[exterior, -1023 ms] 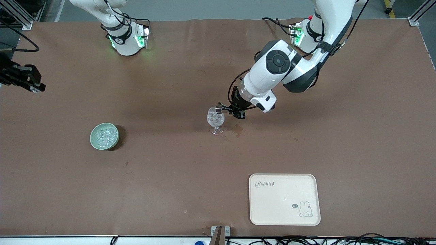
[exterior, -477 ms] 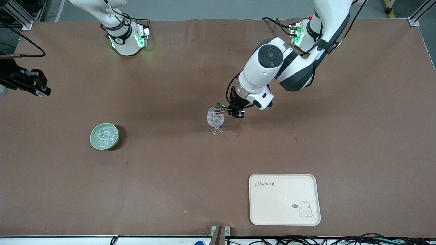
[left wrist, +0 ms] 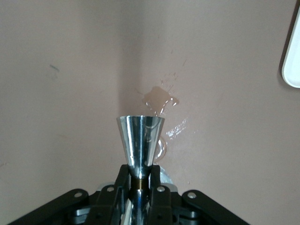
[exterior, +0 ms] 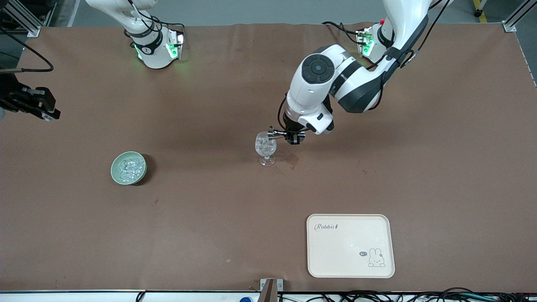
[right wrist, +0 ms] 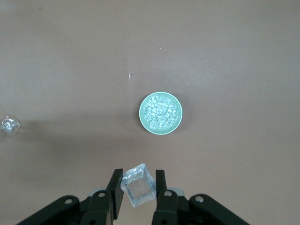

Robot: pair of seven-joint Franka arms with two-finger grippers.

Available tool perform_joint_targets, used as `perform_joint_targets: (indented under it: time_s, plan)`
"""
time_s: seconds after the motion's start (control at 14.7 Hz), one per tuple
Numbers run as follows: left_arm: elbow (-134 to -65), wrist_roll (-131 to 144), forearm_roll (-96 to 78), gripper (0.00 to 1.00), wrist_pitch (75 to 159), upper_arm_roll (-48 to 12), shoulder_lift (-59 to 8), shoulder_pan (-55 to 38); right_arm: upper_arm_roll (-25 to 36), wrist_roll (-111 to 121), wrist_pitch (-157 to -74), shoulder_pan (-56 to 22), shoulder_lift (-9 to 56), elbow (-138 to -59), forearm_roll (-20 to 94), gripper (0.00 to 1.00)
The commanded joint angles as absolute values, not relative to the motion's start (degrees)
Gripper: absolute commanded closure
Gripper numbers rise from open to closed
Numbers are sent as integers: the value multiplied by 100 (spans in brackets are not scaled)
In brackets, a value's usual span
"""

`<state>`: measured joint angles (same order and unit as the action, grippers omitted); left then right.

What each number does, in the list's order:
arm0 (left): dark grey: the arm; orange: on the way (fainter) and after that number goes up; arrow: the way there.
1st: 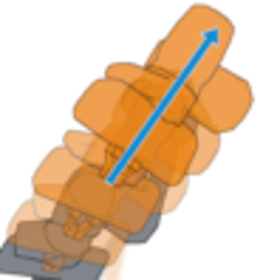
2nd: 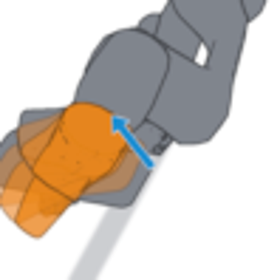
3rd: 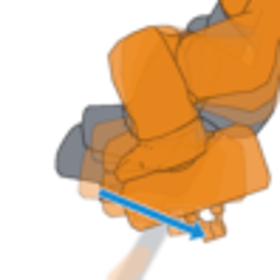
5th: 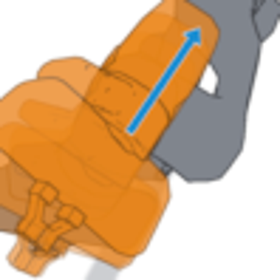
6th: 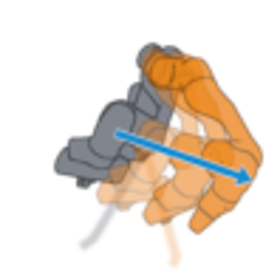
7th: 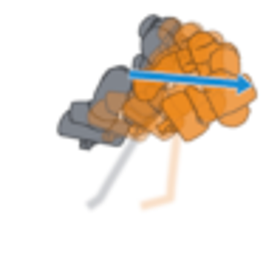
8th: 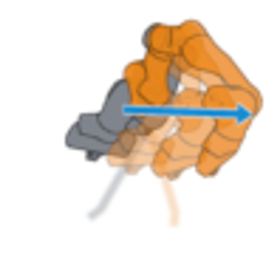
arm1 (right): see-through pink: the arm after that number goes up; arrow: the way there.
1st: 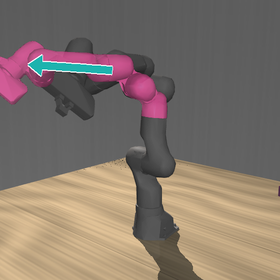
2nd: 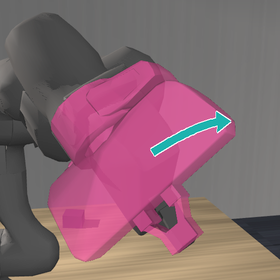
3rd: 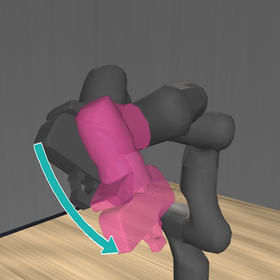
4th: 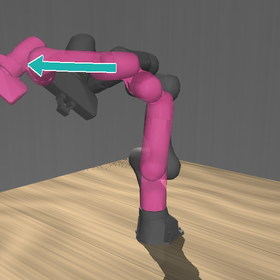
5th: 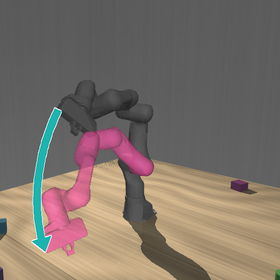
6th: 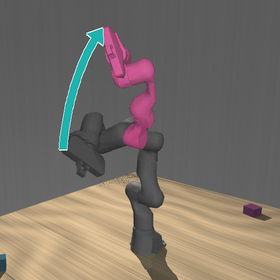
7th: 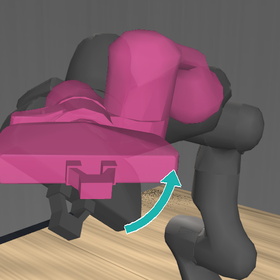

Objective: Pour wine and add ice with both arms
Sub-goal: 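Tilt the jigger with the left gripper to pour into the wine glass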

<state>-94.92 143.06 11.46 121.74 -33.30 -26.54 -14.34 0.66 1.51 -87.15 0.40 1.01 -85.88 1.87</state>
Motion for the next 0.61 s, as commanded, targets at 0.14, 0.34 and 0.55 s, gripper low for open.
perform_joint_targets:
  time_s: [0.14, 0.34, 0.55]
  plan:
    - [-9027, 14502, 1450, 99, 11831, -3278, -2971, -1643, 62, 141, -8763, 88, 149, -8552, 176, 93]
    - [-8589, 14502, 1687, 99, 11130, -3016, -3067, -2037, 62, 141, -8771, 79, 167, -8552, 167, 93]
    - [-8245, 14502, 1696, 99, 10776, -2577, -3252, -2538, 62, 141, -8780, 79, 176, -8552, 167, 93]
